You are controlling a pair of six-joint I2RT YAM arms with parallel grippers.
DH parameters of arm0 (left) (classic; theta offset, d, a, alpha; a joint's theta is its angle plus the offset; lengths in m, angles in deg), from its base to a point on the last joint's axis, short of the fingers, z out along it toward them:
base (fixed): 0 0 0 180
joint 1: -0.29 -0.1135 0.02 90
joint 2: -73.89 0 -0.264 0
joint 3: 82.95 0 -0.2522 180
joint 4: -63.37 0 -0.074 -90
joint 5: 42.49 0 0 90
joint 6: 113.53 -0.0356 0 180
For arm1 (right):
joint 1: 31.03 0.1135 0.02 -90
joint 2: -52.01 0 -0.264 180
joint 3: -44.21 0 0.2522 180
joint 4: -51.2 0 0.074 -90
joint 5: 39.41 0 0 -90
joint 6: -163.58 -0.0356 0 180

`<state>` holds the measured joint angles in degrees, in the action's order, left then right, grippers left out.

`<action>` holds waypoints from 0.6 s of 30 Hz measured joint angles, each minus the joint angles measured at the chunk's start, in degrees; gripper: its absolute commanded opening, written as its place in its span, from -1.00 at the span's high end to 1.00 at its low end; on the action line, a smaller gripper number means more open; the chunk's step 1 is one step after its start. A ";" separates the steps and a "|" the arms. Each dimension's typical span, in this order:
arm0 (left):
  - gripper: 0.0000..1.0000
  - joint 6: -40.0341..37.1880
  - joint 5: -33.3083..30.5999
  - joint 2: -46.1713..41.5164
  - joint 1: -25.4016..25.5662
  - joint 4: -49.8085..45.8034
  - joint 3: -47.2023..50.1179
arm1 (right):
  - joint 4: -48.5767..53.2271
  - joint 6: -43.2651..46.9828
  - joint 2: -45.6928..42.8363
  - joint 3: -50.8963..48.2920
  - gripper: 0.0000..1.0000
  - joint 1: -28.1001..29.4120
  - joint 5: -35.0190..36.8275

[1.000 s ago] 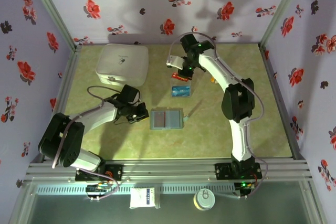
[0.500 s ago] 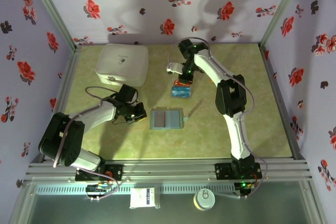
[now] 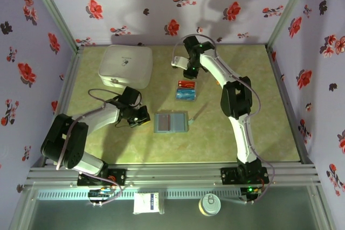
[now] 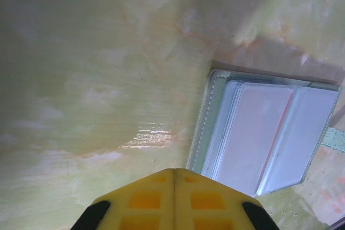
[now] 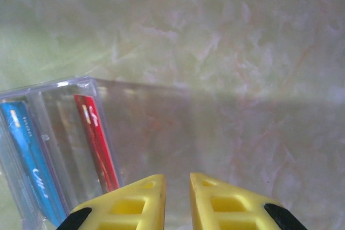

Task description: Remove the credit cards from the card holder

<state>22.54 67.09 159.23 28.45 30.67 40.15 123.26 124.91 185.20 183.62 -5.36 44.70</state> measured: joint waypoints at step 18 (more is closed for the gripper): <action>0.95 -0.17 0.57 0.22 -0.07 0.00 -0.28 | -4.79 -3.15 -0.81 -6.05 0.56 -0.15 -0.07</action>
<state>22.36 67.65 159.45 28.39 30.67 39.87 118.47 121.76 184.39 177.56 -5.51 44.64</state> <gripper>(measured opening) 0.051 0.220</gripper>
